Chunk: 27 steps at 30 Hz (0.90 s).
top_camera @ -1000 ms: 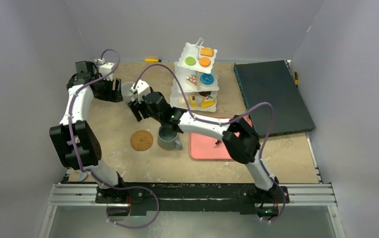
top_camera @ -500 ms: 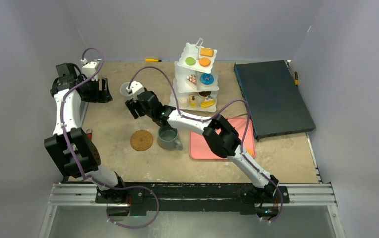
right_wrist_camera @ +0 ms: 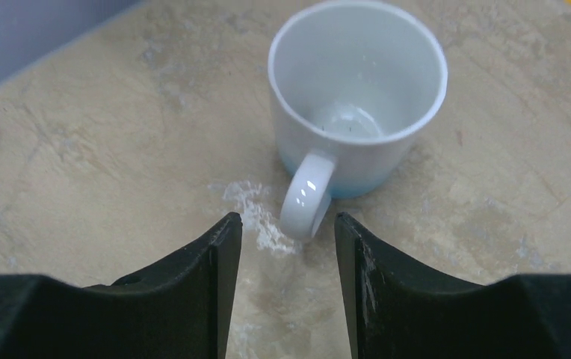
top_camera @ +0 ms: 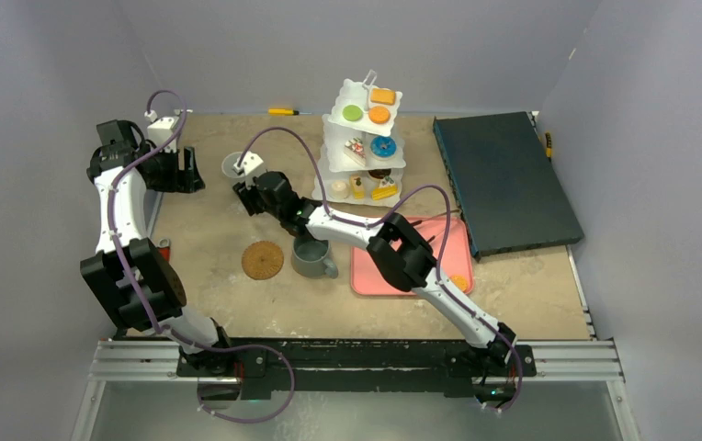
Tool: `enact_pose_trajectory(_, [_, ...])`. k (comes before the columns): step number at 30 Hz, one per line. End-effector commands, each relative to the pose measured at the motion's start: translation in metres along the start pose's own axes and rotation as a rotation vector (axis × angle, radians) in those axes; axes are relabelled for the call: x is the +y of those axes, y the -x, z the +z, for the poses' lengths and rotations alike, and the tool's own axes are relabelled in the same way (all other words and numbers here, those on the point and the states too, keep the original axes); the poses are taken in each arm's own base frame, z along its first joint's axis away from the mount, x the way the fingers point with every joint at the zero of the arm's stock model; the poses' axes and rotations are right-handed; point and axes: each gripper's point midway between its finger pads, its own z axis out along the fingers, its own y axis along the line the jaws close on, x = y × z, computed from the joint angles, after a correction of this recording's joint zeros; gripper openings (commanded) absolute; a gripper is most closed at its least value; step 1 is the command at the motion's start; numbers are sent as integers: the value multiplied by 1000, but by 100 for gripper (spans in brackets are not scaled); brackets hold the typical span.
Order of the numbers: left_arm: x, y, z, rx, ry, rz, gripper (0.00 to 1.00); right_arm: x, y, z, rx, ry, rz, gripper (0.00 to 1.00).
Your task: Serve the afternoon tea
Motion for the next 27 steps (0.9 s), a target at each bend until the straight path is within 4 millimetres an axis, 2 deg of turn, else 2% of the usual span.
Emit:
enact_pose_trajectory(1, [-4,5,-13,-39,-15,36,69,0,65,1,-163,16,15,52])
enact_pose_trajectory(4, [-3,4,-13,-38,-16,40,69,-1,58,8,-149,13,14,50])
enact_pose_trajectory(8, [-2,5,-14,-41,-21,41,69,-6,52,13,-139,5,24,42])
enact_pose_trajectory(16, [-5,7,-17,-50,-37,49,69,-18,43,15,-115,-21,25,41])
enact_pose_trajectory(18, [-4,7,-17,-49,-37,49,69,-19,43,15,-118,-22,26,31])
enact_pose_trajectory(23, [-3,6,-18,-46,-34,48,69,-20,53,11,-155,-21,33,0])
enact_pose_trajectory(27, [-2,4,-18,-43,-35,46,69,-20,75,2,-212,-23,38,0])
